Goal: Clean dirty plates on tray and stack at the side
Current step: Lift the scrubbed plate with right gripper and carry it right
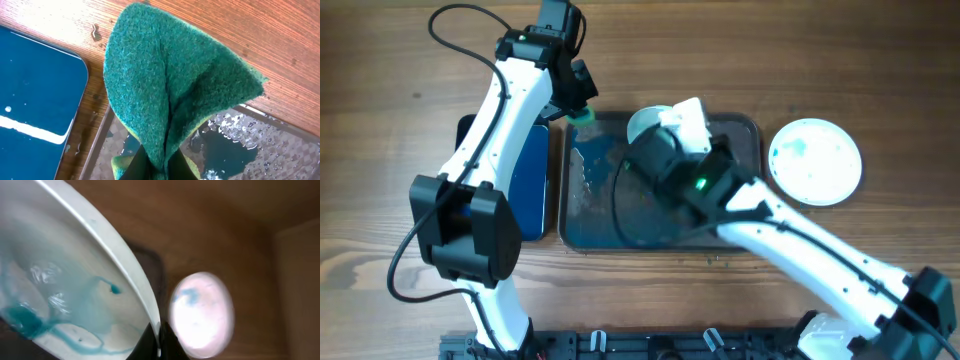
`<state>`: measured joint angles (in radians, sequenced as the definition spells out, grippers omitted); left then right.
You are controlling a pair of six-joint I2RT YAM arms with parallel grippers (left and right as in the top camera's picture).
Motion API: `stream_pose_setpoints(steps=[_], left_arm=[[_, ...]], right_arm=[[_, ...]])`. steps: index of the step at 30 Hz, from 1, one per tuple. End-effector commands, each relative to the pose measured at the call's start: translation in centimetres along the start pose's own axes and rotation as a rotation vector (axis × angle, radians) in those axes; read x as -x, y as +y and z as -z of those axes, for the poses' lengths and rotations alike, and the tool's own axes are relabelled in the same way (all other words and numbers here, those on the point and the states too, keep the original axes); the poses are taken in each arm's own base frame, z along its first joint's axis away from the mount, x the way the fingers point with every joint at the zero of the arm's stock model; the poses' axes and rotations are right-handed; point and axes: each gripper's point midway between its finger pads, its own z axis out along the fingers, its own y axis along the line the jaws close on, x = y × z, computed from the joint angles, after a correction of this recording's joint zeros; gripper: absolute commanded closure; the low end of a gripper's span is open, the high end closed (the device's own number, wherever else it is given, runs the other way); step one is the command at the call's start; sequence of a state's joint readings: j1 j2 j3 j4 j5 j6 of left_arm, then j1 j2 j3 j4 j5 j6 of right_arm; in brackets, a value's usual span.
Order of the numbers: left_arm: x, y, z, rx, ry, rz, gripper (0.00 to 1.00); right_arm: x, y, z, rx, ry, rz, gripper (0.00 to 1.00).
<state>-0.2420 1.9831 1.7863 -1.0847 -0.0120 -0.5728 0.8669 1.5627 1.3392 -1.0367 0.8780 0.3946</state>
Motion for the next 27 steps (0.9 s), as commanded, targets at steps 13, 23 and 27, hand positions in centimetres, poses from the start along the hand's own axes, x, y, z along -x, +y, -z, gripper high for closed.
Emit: stream_pose_setpoints(steps=[13,23,27], left_arm=[[0.4,-0.7,0.8,-0.032,-0.024,-0.018,0.96],[0.7,-1.0,0.6,-0.041,-0.034,-0.018,0.96],[0.7,-0.9,0.5,-0.039,-0.032,-0.018,0.96]], right_arm=[[2.6,-0.4,4.0,-0.091,-0.193,0.014,0.96],[-3.7,-3.7,-7.1,0.55,0.448,-0.7,0.96],[-9.5,-13.5,-12.4,0.373,0.546,-0.984,0.96]])
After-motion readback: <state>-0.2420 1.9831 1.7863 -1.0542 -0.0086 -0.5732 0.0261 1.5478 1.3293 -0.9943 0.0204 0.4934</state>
